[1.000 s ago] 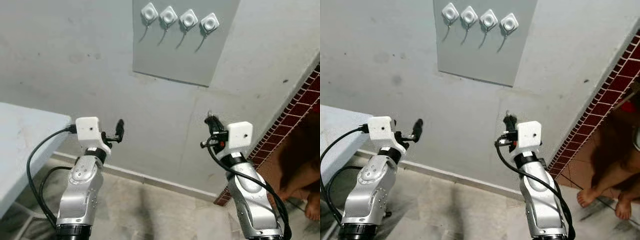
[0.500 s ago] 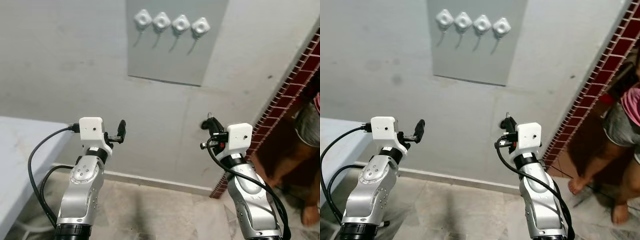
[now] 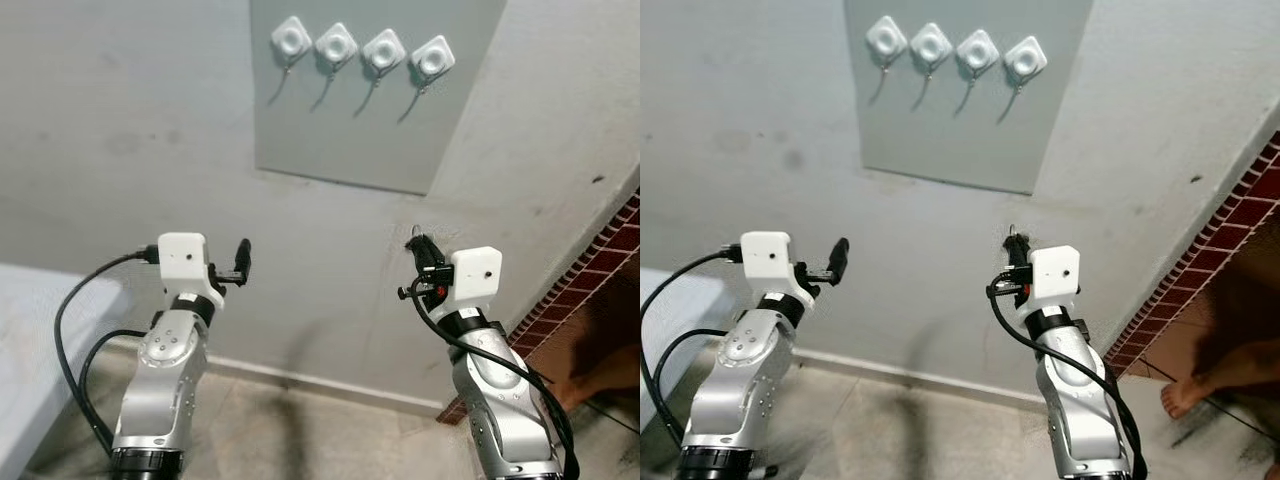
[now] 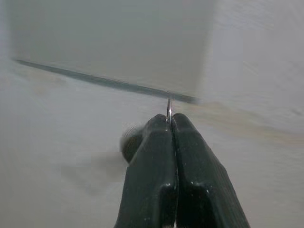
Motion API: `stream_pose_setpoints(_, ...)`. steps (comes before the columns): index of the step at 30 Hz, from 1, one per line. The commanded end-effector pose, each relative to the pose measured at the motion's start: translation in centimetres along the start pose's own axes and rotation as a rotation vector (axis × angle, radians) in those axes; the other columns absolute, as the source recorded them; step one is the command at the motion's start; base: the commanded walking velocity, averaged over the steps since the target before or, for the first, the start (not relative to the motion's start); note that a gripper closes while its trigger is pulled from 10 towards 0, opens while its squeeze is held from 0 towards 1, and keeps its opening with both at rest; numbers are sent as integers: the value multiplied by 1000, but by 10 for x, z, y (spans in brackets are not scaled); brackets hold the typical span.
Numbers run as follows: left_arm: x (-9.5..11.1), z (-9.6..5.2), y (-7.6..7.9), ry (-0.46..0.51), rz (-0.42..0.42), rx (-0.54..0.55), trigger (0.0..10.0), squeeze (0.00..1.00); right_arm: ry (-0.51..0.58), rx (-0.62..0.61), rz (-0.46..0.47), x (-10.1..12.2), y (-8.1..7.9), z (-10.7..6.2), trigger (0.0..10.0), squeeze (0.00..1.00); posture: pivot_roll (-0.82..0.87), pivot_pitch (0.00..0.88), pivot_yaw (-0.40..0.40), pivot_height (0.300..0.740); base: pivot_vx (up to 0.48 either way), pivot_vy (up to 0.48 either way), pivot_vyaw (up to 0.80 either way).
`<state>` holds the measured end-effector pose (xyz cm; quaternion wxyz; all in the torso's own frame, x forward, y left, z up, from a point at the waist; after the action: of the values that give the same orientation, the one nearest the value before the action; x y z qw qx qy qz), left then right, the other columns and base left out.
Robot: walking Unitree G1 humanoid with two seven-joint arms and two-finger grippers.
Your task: Hang keys on a hook
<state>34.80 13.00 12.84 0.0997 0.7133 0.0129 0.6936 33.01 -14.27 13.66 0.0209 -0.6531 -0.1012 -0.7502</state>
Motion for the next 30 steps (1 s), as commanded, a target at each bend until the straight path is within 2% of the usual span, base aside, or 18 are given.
stream_pose_setpoints(1,10,-1,-1,42,20,-8,10000,0,28,-11,4,9,1,3,10000,0,36,50,-39,740,0,0,0)
stream_pose_setpoints(8,11,2,9,9,59,-64,10000,0,19,-8,-1,8,1,5,10000,0,39,54,-46,740,0,0,0)
stream_pose_setpoints(10,14,3,17,15,47,-105,10000,0,19,-1,-10,9,2,7,10000,0,43,55,-54,740,0,0,0)
stream_pose_setpoints(13,19,3,33,33,101,-199,10000,0,21,10,-16,11,2,11,10000,0,42,57,-57,740,0,0,0)
stream_pose_setpoints(18,31,6,51,68,149,-275,10000,0,51,28,-35,21,6,19,10000,0,32,54,-53,740,0,0,0)
stream_pose_setpoints(21,35,7,54,76,143,-278,10000,0,68,25,-38,26,8,21,10000,0,26,54,-47,740,0,0,0)
stream_pose_setpoints(22,39,8,56,87,143,-276,10000,0,84,25,-34,31,9,23,10000,0,26,54,-47,740,0,0,0)
stream_pose_setpoints(23,48,8,64,114,138,-289,10000,0,132,40,-28,46,9,27,10000,0,22,54,-44,740,0,0,0)
stream_pose_setpoints(25,51,8,66,120,133,-296,10000,0,148,44,-22,51,9,29,10000,0,22,53,-44,740,0,0,0)
stream_pose_setpoints(26,54,7,70,128,131,-307,10000,0,176,51,1,60,10,31,10000,0,21,55,-43,740,0,0,0)
stream_pose_setpoints(27,54,7,70,128,131,-307,10000,0,176,51,1,60,10,31,10000,0,21,55,-43,740,0,0,0)
stream_pose_setpoints(30,69,6,77,169,136,-335,10000,0,254,88,64,84,8,34,10000,0,25,51,-48,740,0,0,0)
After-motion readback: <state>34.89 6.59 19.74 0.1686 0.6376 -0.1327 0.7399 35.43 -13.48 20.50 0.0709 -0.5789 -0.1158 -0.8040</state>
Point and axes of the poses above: a point about 5 cm out from each wrist's last joint towards the gripper, its own z axis pointing out of the wrist towards the gripper, its own x axis along the axis of the wrist's last joint, y = z × x, the point moved 5 cm from there along z, pointing out of the wrist towards the gripper, and after that the axes turned 5 degrees about -z, right-handed, at the moved point
